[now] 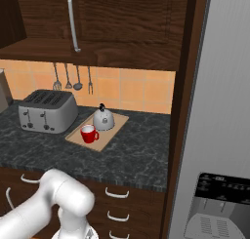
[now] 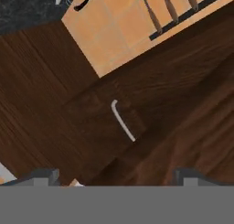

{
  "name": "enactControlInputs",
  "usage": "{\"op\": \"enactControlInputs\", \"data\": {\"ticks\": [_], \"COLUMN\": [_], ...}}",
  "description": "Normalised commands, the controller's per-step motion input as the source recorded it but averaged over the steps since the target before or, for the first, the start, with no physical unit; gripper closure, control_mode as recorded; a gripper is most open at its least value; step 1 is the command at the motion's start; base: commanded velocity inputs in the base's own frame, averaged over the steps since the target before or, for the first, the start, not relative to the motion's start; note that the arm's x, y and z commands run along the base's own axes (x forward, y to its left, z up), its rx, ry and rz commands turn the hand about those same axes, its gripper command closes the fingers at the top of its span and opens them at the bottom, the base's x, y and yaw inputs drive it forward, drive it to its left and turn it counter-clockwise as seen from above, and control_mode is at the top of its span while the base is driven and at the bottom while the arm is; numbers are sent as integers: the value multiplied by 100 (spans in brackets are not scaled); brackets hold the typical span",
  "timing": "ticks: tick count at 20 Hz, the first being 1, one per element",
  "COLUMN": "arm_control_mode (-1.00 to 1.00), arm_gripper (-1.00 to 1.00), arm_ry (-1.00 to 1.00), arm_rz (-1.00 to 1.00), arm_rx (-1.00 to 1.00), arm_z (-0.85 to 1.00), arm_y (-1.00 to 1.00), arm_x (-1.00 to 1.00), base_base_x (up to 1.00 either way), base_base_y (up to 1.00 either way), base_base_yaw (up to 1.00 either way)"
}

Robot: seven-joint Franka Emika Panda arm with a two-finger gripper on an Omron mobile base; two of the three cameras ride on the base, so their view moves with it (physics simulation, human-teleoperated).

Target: Pick the kettle from the counter and place it on the tray. Then pick the mug from the cabinet and place it on the tray. Then close the cabinet doors.

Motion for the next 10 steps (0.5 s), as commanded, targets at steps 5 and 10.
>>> {"op": "enactControlInputs", "data": {"ticks": [5, 10], "arm_control_mode": [-100, -100], "arm_gripper": [-100, -100], "arm_ry": [0, 0], "arm_rz": [31, 29], "arm_rx": [24, 26], "arm_z": [14, 2], "arm_y": [-35, -36], "arm_x": [95, 99], "base_base_x": [0, 0], "base_base_y": [0, 0], "base_base_yaw": [0, 0]}}
